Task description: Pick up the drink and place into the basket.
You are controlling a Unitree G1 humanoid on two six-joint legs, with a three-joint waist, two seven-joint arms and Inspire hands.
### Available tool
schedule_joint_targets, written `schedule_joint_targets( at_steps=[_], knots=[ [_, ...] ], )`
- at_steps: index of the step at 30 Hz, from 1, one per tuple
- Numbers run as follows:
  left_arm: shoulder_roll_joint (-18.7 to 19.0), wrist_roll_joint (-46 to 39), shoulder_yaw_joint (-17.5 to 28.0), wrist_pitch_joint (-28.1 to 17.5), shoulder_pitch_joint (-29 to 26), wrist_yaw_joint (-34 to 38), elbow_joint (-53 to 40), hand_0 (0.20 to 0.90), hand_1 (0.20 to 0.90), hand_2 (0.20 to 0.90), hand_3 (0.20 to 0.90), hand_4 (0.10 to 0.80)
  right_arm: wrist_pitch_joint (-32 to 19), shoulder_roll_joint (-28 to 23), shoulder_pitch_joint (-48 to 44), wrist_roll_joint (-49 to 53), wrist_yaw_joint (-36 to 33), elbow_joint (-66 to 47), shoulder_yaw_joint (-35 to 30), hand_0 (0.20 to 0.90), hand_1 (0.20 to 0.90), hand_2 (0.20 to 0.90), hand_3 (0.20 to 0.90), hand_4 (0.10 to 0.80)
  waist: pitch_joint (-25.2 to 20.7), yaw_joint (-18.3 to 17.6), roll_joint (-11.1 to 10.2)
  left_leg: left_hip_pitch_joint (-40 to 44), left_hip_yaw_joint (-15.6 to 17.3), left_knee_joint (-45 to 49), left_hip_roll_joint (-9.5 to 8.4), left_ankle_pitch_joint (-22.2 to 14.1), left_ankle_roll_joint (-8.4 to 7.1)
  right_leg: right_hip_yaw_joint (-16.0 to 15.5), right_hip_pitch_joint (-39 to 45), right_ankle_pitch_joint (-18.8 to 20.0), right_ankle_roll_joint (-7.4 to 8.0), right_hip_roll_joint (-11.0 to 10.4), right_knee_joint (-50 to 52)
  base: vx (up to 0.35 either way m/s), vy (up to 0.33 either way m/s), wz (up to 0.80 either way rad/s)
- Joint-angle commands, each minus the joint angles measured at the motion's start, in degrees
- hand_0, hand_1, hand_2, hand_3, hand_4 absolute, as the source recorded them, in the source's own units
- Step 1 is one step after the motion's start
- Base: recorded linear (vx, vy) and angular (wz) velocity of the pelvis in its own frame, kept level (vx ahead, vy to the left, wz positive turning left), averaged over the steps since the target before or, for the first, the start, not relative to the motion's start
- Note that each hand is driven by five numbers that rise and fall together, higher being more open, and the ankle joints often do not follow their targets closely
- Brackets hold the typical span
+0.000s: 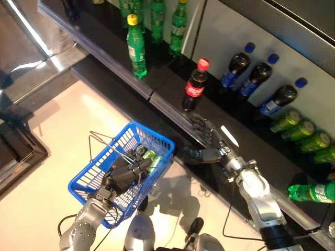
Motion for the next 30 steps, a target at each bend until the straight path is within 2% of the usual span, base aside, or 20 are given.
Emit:
schedule_joint_targets(
  at_steps=[1,15,21,25,27,30],
  knots=[
    [-4.1,-8.3,4.3,-18.4,-9.1,-11.0,-9.3,0.300,0.300,0.300,0.200,0.100,-9.3,-1.5,4.0,2.6,-3.6,2.7,1.5,0.900,0.900,0.900,0.900,0.800,-23.9,-2.4,4.2,3.3,2.1,-1.7,-0.75,-3.4,2.99,1.2,-0.4,1.3,-0.31,0.1,2.0,-0.003,-0.005,-0.25],
    [-4.8,-6.8,9.0,-20.5,-8.4,-7.3,0.9,0.300,0.300,0.300,0.200,0.100,-13.7,0.6,10.6,1.4,-15.1,7.5,-6.4,0.900,0.900,0.900,0.900,0.800,-23.9,-7.5,4.4,4.5,5.3,-1.7,-0.74,-4.6,3.37,4.5,-1.7,1.5,0.02,-0.2,3.5,0.005,-0.005,-0.14],
    [-5.1,-5.7,10.7,-21.4,-8.2,-5.3,7.3,0.300,0.300,0.300,0.200,0.100,-13.8,1.6,12.2,1.8,-19.7,12.2,-9.4,0.900,0.900,0.900,0.900,0.800,-23.7,-9.0,4.6,5.1,6.2,-1.7,-0.73,-5.0,3.43,5.7,-1.8,1.2,0.00,-0.1,3.6,0.015,-0.007,-0.14],
    [-5.6,-5.0,11.7,-21.7,-7.7,-4.2,11.3,0.300,0.300,0.300,0.200,0.100,-13.9,2.1,12.8,2.2,-21.9,14.9,-10.6,0.900,0.900,0.900,0.900,0.800,-23.6,-9.6,4.7,5.4,6.6,-1.7,-0.58,-5.2,3.39,6.2,-1.8,0.9,-0.20,0.2,3.5,0.017,-0.025,-0.18],
    [-6.0,-4.4,13.2,-22.4,-7.5,-3.3,16.4,0.300,0.300,0.300,0.200,0.100,-14.3,1.9,13.2,3.2,-23.3,18.5,-12.1,0.900,0.900,0.900,0.900,0.800,-23.6,-10.2,4.7,5.7,6.7,-1.7,-0.46,-5.3,3.24,7.6,-1.5,0.6,-0.69,1.1,2.1,0.037,-0.072,-0.07],
    [-6.0,-3.7,13.8,-22.9,-7.1,-2.8,18.4,0.300,0.300,0.300,0.200,0.100,-14.4,1.5,13.0,3.9,-24.5,20.5,-12.9,0.900,0.900,0.900,0.900,0.800,-23.4,-10.4,4.8,6.0,6.5,-1.7,-0.33,-5.4,2.99,8.9,-1.4,0.7,-1.08,1.9,0.6,0.014,-0.070,-0.17]
  ],
)
